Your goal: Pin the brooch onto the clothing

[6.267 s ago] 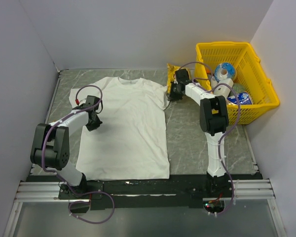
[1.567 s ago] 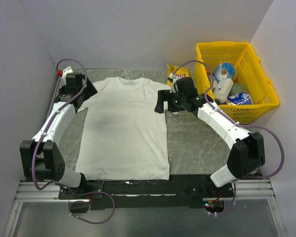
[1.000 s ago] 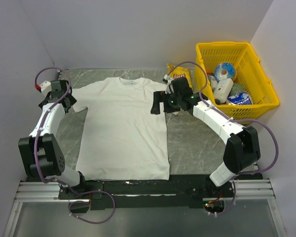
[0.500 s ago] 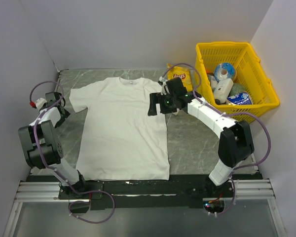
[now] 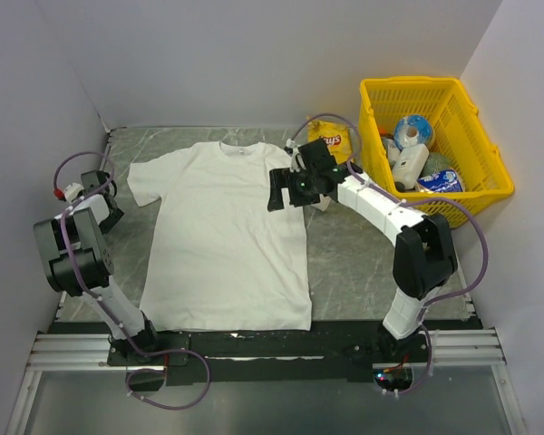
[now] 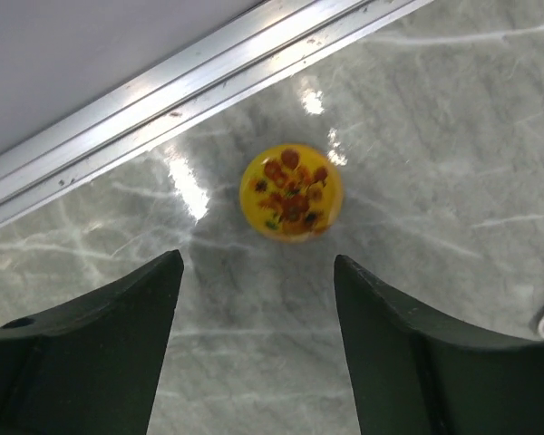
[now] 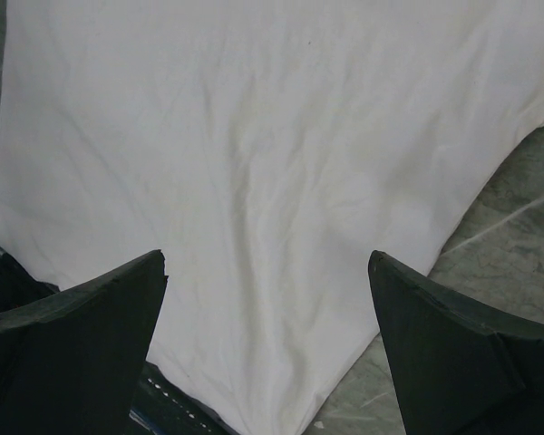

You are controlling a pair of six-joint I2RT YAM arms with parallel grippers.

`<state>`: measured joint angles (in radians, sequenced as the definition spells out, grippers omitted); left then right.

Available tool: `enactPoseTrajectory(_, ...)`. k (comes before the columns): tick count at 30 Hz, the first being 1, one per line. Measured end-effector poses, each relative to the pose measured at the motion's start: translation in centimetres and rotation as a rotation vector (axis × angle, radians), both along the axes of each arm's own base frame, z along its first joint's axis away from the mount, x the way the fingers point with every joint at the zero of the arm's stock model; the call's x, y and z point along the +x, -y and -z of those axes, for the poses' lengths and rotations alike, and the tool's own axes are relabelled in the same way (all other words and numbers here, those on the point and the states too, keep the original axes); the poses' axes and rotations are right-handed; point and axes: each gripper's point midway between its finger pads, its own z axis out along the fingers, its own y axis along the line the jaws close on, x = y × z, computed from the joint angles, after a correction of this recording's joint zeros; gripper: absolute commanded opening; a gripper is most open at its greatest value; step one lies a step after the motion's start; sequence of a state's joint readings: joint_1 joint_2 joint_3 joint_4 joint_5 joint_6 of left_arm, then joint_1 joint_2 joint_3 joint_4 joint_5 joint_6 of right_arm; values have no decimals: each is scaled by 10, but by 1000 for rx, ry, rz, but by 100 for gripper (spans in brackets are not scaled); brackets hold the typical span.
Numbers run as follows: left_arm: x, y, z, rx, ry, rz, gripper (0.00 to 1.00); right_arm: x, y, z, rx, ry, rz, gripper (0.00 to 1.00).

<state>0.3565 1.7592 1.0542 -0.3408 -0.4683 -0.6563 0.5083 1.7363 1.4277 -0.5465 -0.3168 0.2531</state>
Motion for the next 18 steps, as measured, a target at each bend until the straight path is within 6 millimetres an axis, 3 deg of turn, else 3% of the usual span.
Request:
enactPoseTrajectory(2, 3, -3, 1, 2, -3, 2, 65, 2, -2, 1, -1, -1, -2, 100)
enactPoseTrajectory(8, 9, -6, 6, 5, -11, 9, 68, 5, -2, 7, -18, -16, -7, 100)
enactPoseTrajectory(18, 18, -17, 9, 10, -3, -9, 69, 10, -5, 1, -17, -9, -12, 100)
